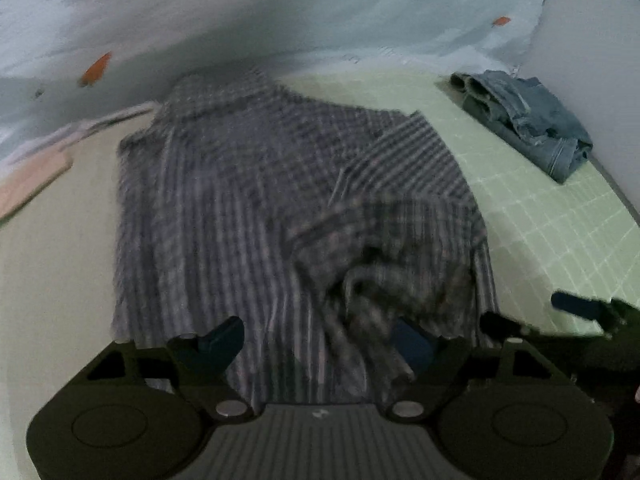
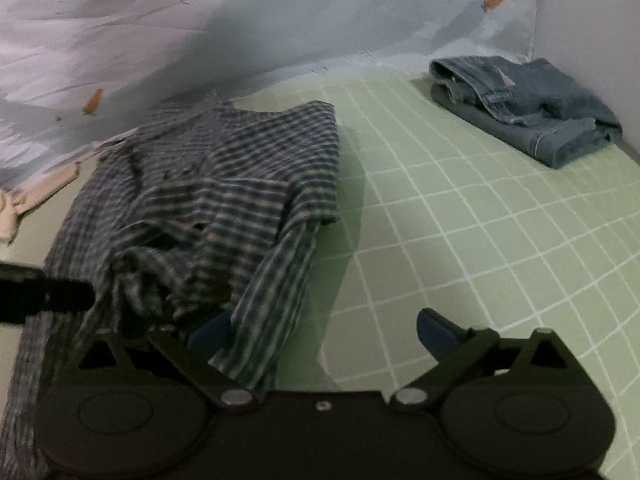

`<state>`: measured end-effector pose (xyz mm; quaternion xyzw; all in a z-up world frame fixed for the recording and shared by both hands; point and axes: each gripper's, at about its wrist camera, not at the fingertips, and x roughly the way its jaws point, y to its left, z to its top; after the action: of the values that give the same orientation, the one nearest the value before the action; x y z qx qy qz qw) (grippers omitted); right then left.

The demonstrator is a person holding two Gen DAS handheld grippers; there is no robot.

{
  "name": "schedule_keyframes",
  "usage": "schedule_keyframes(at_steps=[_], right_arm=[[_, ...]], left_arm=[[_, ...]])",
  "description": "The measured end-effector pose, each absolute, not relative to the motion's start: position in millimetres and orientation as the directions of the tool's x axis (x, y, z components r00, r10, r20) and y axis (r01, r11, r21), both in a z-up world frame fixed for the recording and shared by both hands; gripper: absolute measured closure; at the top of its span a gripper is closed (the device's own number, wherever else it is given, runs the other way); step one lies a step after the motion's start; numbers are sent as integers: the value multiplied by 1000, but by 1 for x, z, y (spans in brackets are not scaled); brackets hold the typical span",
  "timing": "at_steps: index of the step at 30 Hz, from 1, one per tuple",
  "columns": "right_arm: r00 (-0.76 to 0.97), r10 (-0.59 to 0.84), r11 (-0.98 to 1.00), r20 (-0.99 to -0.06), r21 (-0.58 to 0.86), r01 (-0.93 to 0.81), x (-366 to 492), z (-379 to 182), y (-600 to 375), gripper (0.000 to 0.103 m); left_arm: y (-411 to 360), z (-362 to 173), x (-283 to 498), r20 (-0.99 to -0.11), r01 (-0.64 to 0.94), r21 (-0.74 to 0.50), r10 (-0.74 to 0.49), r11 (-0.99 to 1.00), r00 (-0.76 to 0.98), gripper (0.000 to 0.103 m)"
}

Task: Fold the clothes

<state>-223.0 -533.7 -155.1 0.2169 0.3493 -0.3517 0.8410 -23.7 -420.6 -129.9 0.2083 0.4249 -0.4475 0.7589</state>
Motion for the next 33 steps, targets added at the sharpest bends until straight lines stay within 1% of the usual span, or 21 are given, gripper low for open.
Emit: schedule_keyframes(at_steps=[6, 8, 9, 10, 11, 12, 14, 17, 22, 26, 30, 33], right_arm=[[465, -475, 626, -747, 85, 775, -208, -159, -545, 2], [445, -481, 616, -755, 71, 785, -204, -163, -546, 2], [435, -481, 609, -761, 66, 790, -202, -165, -547, 2], [424, -481, 605, -767, 60, 794, -201, -167, -547, 2], [418, -484, 603, -769, 53, 796, -200, -167, -546, 2], [411, -487, 601, -770, 46, 798, -199, -168, -546, 2], [400, -497, 596, -770, 31, 802, -198, -169, -545, 2], [395, -522, 590, -756, 15, 808, -199, -165, -540, 2], [420, -530, 610, -737, 13, 792, -196, -154, -532, 2], [456, -511, 664, -729, 2, 748, -182, -149, -519, 2], [496, -485, 724, -720, -11, 690, -165, -144, -505, 2], [533, -456, 760, -713, 0, 650, -155, -141, -495, 2]], left_arm=[[-459, -147, 9, -830, 878, -100, -526, 467, 185, 20], [-470, -153, 14, -836, 893, -120, -529, 433, 144, 25], [-473, -155, 16, -835, 900, -136, -536, 415, 121, 41], [-475, -156, 16, -836, 905, -145, -539, 400, 104, 65], [-477, -156, 16, -836, 910, -154, -542, 384, 88, 81], [-479, -155, 15, -836, 916, -160, -544, 369, 73, 96], [-479, -148, 13, -818, 925, -154, -570, 349, 79, 96], [-473, -124, 15, -774, 923, -130, -618, 363, 134, 97], [-441, -71, 48, -674, 858, -142, -683, 493, 281, 97], [-406, -40, 93, -623, 773, -196, -686, 603, 377, 97], [-374, -21, 128, -578, 694, -239, -674, 679, 460, 97], [-353, -18, 150, -568, 630, -214, -620, 747, 541, 97]])
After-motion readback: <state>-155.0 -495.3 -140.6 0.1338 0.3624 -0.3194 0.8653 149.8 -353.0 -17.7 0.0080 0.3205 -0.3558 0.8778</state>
